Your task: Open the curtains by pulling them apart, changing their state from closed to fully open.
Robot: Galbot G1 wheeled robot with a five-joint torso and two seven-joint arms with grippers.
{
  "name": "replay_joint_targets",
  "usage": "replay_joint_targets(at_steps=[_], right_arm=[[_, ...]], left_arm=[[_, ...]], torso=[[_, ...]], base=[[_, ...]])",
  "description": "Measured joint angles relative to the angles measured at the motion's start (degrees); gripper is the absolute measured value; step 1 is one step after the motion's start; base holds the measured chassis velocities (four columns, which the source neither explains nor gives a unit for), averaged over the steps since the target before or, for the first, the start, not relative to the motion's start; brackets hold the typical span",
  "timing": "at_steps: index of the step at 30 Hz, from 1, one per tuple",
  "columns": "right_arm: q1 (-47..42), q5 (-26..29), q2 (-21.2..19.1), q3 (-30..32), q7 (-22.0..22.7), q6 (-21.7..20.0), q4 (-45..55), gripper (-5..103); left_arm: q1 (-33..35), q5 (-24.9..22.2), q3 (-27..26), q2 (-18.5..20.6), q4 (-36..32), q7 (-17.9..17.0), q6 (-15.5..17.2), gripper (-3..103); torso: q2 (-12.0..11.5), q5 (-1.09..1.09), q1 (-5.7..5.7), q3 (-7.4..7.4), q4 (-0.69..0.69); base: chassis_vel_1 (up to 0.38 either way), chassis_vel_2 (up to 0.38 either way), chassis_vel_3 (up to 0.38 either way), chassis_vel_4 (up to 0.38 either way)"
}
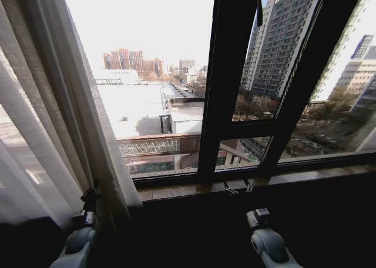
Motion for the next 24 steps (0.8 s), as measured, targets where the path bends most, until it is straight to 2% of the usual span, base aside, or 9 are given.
replay_joint_targets(at_steps=[11,20,24], right_arm=[[0.00,0.00,0.01,-0.02,-0.01,0.00,0.01,100],[0.00,0.00,0.00,-0.01,-0.01,0.00,0.00,100],[0.00,0.00,-0.01,0.01,-0.01,0.00,0.00,100]], left_arm=[[0.62,-0.14,-0.40,-0.12,-1.15,0.08,-0.48,0],[0.67,-0.09,-0.20,-0.35,-0.79,0.09,-0.23,0],[-1.69,-0.57,-1.11,1.63,3.89,-1.16,-0.08,0]], torso=[[0.00,-0.02,0.00,0.00,0.03],[0.00,0.03,0.00,0.00,0.00],[0.00,0.03,-0.01,0.00,-0.01]], base=[[0.159,0.168,-0.170,-0.181],[-0.007,-0.003,0.000,0.002],[-0.011,-0.018,0.000,0.011]])
